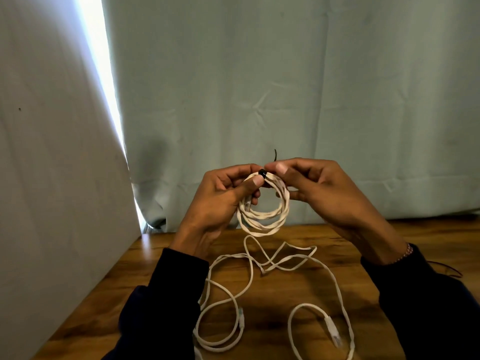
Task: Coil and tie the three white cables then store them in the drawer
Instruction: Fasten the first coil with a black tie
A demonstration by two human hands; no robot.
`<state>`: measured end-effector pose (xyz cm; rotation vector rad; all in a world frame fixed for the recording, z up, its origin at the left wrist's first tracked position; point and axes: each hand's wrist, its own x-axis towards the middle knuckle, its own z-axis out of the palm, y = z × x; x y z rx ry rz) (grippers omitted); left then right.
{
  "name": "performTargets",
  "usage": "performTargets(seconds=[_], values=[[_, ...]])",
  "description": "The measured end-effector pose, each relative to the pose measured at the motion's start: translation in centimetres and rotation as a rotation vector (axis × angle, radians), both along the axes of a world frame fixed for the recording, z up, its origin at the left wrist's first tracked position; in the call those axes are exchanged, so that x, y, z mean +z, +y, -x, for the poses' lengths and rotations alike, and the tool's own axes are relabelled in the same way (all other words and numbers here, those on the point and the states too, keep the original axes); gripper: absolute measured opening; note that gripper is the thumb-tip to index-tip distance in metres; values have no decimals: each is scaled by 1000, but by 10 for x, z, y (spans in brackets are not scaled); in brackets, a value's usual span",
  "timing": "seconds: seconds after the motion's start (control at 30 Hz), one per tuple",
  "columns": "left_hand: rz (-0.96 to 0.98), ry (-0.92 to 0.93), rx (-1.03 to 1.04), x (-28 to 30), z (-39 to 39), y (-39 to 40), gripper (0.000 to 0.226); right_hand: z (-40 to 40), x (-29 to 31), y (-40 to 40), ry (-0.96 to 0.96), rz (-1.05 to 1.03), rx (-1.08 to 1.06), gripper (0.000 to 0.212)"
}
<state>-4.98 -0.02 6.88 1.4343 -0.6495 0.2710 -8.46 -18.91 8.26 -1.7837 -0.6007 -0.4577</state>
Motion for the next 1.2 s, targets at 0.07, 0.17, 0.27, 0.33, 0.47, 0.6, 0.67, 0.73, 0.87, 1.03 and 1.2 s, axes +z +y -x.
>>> performTargets(seconds=[0.07,0.17,0.27,0.33,0.47,0.6,0.67,0.73,0.87,1.03,1.2], values=[[21,6,-20,2,0,3,30,2,0,3,-5,-77,21,22],[20,3,-36,3,4,4,35,0,-4,8,-42,-160,-54,23],[-7,16,-52,3,7,1,34,-2,-7,13,-51,-259,-109,27],[-18,25,-64,4,9,-1,33,-3,-9,16,-140,-268,-162,21],[-19,32,-50,5,11,-1,30,0,-12,18,-445,-134,-310,21],[-14,38,-44,6,12,-2,31,-1,-13,17,-495,-89,-343,32],[-15,31,-49,7,13,-2,31,-2,-14,17,-540,-72,-347,23],[-17,28,-54,7,12,-2,32,-1,-14,19,-502,-120,-321,25],[-11,29,-66,6,11,0,31,0,-13,21,-369,-249,-270,28],[11,42,-110,5,10,1,32,3,-10,22,-289,-337,-174,19],[8,47,-139,5,9,1,34,1,-9,20,-144,-457,-28,17]])
